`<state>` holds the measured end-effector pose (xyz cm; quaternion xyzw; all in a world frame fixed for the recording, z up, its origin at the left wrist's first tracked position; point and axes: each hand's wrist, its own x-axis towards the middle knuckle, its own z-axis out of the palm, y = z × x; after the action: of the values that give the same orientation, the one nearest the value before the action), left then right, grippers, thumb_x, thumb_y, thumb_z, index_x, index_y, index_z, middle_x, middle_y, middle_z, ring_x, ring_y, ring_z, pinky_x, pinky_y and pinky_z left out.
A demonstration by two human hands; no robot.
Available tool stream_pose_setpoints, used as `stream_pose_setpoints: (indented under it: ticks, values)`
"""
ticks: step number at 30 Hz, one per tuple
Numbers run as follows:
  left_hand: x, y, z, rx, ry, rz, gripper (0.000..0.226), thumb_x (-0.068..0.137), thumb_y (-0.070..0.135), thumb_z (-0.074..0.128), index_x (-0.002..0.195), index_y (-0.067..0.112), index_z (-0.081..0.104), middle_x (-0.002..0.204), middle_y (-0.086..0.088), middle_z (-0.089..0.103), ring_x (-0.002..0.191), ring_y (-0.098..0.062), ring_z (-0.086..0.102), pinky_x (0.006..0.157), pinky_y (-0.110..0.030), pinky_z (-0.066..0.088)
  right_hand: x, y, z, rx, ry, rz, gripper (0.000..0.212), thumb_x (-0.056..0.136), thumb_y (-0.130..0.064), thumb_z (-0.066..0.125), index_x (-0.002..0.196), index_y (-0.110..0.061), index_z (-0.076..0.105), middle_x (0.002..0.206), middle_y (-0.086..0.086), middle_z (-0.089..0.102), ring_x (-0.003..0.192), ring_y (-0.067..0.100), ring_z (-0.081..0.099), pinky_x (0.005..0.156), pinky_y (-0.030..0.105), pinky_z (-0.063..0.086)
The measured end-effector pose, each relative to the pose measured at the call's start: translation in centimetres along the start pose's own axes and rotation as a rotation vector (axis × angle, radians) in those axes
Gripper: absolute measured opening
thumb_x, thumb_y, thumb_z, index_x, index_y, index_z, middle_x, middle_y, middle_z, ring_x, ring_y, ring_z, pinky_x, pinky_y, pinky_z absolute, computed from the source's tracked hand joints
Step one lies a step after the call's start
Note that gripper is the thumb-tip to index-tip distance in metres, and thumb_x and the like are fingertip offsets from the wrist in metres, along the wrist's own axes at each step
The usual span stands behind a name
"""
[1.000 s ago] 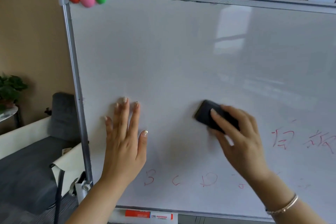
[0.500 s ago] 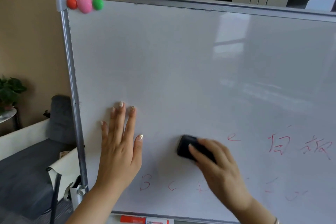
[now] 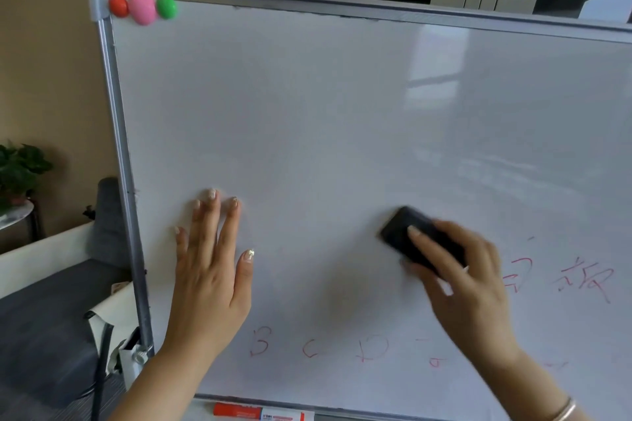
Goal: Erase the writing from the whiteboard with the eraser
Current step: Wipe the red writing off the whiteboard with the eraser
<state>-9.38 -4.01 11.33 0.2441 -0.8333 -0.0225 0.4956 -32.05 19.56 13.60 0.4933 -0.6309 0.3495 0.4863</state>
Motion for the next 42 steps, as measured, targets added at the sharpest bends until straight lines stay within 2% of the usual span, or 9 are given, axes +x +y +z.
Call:
stream_pose_setpoints:
  ticks: [8,15,20,22,26,31,35,39,42]
  values:
    - [-0.4,3.4,0.8,0.033,0.012,-0.030,0.064,0.101,0.035,0.033,0.160,0.015,0.018,0.169,-0.010,-0.001,0.156,-0.031,-0.004,0.122,-0.061,0.004,1.6,1.9,-1.4,0.026,0.088,0.109,0.040,0.090,-0.016,0.074,0.129,-0.019,0.068,0.132,0.017,0.056,0.113,0.038,0.052,0.101,0.032,0.043]
    - [-0.7,7.7,2.4,0.065,-0.030,0.110,0.062,0.101,0.033,0.033,0.160,0.019,0.019,0.170,-0.008,0.000,0.156,-0.030,0.003,0.124,-0.054,0.002,-5.3,-0.3,2.5,0.049,-0.142,-0.153,0.050,0.087,-0.003,0.072,0.132,-0.025,0.069,0.139,0.009,0.054,0.122,0.031,0.055,0.110,0.036,0.041]
    - [-0.7,9.4,3.1,0.100,-0.060,0.132,0.062,0.101,0.033,0.036,0.159,0.018,0.022,0.170,-0.010,0.002,0.156,-0.031,0.002,0.122,-0.061,0.007,-7.4,-0.6,2.9,0.053,-0.251,-0.278,0.054,0.098,0.002,0.044,0.140,-0.028,0.060,0.141,0.006,0.050,0.124,0.024,0.051,0.117,0.027,0.028]
    - [-0.7,9.9,3.4,0.109,-0.059,0.141,0.062,0.101,0.033,0.036,0.159,0.018,0.022,0.169,-0.011,0.003,0.156,-0.032,0.004,0.122,-0.062,0.008,-7.0,0.0,2.5,0.050,-0.242,-0.284,0.053,0.096,0.001,0.049,0.139,-0.028,0.061,0.142,0.006,0.050,0.124,0.025,0.052,0.117,0.028,0.030]
    - [-0.3,11.5,4.0,0.102,-0.035,0.159,0.062,0.101,0.033,0.037,0.159,0.019,0.021,0.169,-0.010,0.004,0.156,-0.032,0.004,0.122,-0.060,0.007,-4.3,2.4,0.5,0.058,-0.116,-0.148,0.060,0.082,0.001,0.078,0.133,-0.027,0.067,0.140,0.006,0.053,0.122,0.029,0.054,0.109,0.035,0.042]
    - [0.4,14.7,5.3,0.084,-0.010,0.205,0.061,0.100,0.031,0.037,0.159,0.020,0.022,0.169,-0.011,0.007,0.156,-0.032,0.006,0.123,-0.060,0.007,0.6,7.4,-4.5,0.027,0.059,0.030,0.039,0.089,-0.013,0.074,0.127,-0.019,0.070,0.133,0.015,0.057,0.117,0.034,0.053,0.109,0.032,0.039]
    - [0.5,17.3,6.4,0.086,-0.014,0.236,0.061,0.100,0.030,0.037,0.159,0.019,0.022,0.169,-0.010,0.008,0.156,-0.033,0.008,0.122,-0.062,0.011,2.7,11.7,-7.8,-0.006,0.138,0.147,0.042,0.093,-0.016,0.072,0.134,-0.011,0.065,0.136,0.019,0.054,0.118,0.039,0.050,0.106,0.038,0.043]
    - [0.3,19.2,7.6,0.093,-0.033,0.259,0.062,0.101,0.030,0.036,0.159,0.017,0.020,0.169,-0.008,0.008,0.156,-0.031,0.007,0.121,-0.063,0.011,2.6,13.6,-9.2,0.011,0.157,0.192,0.047,0.093,-0.015,0.074,0.137,-0.008,0.061,0.138,0.018,0.053,0.122,0.039,0.048,0.108,0.023,0.034]
    - [0.0,19.9,8.4,0.113,-0.040,0.247,0.063,0.100,0.030,0.036,0.159,0.016,0.020,0.169,-0.008,0.008,0.156,-0.032,0.008,0.120,-0.066,0.012,0.8,13.4,-8.3,0.033,0.120,0.128,0.046,0.090,-0.017,0.073,0.134,-0.009,0.063,0.135,0.017,0.056,0.120,0.036,0.051,0.111,0.027,0.034]
